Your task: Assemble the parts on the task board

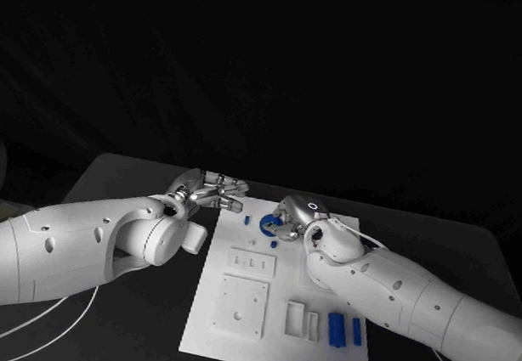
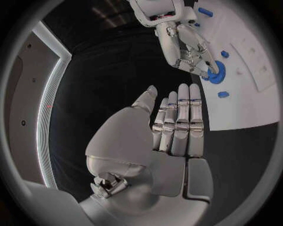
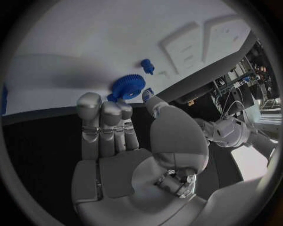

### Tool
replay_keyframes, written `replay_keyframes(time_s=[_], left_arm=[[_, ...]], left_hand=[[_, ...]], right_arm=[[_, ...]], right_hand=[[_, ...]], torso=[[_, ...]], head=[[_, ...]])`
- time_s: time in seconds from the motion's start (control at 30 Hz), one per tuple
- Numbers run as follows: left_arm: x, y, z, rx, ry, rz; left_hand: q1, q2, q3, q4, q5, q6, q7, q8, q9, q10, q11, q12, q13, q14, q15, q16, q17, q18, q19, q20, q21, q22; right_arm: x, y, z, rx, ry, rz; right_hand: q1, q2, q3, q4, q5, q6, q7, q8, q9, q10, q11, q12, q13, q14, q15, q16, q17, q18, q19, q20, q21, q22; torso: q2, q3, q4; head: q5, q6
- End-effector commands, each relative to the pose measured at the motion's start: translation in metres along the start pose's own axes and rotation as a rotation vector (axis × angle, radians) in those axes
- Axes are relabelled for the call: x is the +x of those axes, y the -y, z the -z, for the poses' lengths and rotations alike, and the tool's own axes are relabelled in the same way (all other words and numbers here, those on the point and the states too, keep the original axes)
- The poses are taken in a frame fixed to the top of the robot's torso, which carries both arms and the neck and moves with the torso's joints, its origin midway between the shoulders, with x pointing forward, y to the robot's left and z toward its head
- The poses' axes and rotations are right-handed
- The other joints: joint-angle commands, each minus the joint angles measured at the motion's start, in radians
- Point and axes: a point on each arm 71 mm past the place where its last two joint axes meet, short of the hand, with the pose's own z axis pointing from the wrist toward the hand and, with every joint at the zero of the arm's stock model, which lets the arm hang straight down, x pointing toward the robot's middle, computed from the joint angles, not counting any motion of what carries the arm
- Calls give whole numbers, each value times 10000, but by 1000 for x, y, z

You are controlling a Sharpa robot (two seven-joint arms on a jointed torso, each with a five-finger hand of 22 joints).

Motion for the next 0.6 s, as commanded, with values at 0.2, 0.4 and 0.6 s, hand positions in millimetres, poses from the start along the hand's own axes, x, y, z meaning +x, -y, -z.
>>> replay_keyframes(time_s=[0.2,0.4,0.6], left_arm=[[3,1,0,2,-230,21],[1,1,0,-3,-203,11],[-2,0,0,1,-111,-12]], left_hand=[[-28,-75,25,42,54,-85,15,-39,10,-73,15,19,9,-58,16,8,-14,-11,-63,-6,15,6],[-28,-75,25,42,54,-85,15,-39,10,-73,15,19,9,-58,16,8,-14,-11,-63,-6,15,6],[-28,-75,25,42,54,-85,15,-39,10,-73,15,19,9,-58,16,8,-14,-11,-63,-6,15,6]], right_arm=[[4,1,2,27,-360,-142],[1,6,7,25,-63,-284],[-13,16,15,49,671,-872]], right_hand=[[119,-47,254,-104,-24,88,-20,-28,1,1,-1,10,36,-8,-69,-51,88,20,594,-79,-17,796],[60,-124,592,-243,-23,115,-22,-30,-1,37,-12,55,77,12,-84,-72,179,16,600,-94,37,814],[14,-168,765,-356,-3,129,-21,-32,2,69,-5,154,119,37,-69,-30,240,41,608,-69,163,843]], torso=[[2,15,1],[-10,15,0],[-20,39,-38]], head=[[2,5],[17,-13],[33,-6]])
